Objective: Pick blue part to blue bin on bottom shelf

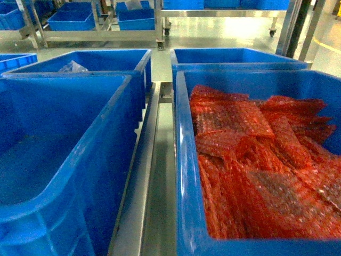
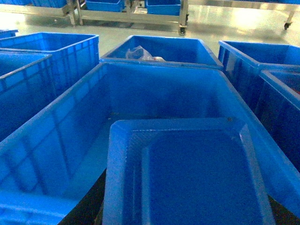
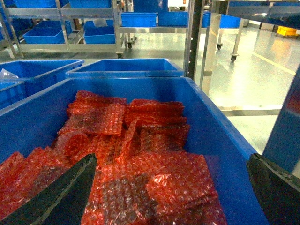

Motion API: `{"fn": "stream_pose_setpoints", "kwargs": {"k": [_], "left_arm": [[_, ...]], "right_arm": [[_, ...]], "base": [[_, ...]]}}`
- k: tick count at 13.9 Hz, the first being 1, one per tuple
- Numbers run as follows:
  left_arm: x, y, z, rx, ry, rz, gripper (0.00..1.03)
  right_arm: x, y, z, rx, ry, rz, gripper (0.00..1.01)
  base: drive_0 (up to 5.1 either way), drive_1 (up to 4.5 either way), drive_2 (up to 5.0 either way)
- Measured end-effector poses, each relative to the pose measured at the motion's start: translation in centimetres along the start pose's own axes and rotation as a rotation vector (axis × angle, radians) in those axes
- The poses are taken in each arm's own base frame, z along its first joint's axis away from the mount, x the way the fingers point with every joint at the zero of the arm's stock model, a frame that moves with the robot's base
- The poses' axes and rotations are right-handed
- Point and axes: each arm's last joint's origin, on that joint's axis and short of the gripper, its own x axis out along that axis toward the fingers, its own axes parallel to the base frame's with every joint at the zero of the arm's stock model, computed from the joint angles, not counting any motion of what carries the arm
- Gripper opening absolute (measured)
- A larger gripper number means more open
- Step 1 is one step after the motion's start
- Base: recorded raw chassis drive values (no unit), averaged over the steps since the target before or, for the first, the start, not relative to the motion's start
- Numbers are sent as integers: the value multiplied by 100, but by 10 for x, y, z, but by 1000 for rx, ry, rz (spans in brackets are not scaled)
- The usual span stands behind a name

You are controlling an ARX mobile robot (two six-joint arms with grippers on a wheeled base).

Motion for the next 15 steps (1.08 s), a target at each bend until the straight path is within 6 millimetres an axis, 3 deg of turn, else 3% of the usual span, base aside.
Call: {"fn": "stream_pose_setpoints", "kwargs": {"k": [3, 15], "left_arm": [[0, 0, 0, 0, 0, 0, 43], [0, 0, 0, 1, 2, -2, 43]], "right_arm": [[0, 0, 1, 0, -6, 1, 98], [0, 0, 0, 0, -5, 0, 98]], "base": [[0, 401, -401], [0, 0, 0]]}}
